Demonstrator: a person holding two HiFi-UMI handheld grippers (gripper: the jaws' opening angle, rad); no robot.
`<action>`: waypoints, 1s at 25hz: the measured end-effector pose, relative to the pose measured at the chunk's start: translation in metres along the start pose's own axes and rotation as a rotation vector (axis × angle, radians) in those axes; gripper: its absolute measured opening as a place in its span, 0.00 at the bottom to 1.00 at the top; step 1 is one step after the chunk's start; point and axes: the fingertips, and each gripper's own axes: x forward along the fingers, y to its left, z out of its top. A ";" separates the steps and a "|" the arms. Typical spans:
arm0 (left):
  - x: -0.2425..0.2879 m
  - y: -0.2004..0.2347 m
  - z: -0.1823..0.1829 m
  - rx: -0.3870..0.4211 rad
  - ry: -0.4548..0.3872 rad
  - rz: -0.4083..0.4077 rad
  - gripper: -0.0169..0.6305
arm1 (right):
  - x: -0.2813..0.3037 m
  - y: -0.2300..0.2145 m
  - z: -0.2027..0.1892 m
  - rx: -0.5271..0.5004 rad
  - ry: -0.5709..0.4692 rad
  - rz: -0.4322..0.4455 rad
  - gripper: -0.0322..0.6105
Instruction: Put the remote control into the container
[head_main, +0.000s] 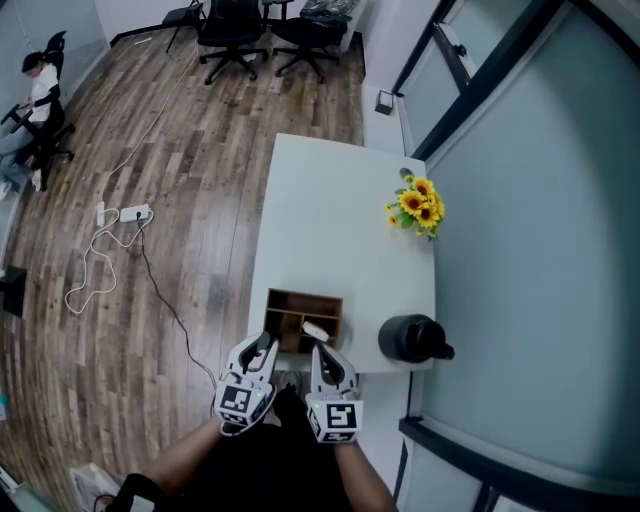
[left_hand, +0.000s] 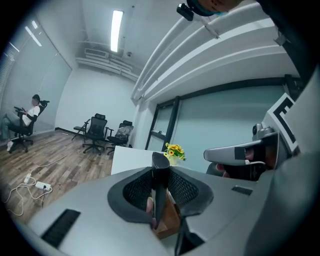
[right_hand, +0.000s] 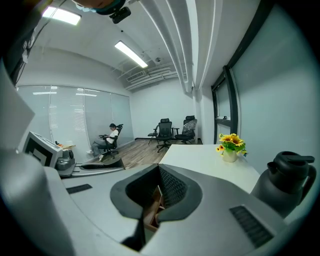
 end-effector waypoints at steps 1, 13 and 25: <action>0.001 0.000 0.000 -0.003 0.000 0.002 0.18 | 0.001 0.000 -0.001 -0.001 0.000 0.000 0.06; 0.005 0.006 -0.024 -0.027 0.028 0.024 0.18 | 0.007 0.000 -0.011 0.012 0.018 0.017 0.06; 0.014 0.007 -0.035 -0.030 0.053 0.029 0.18 | 0.008 -0.002 -0.012 0.020 0.025 0.023 0.06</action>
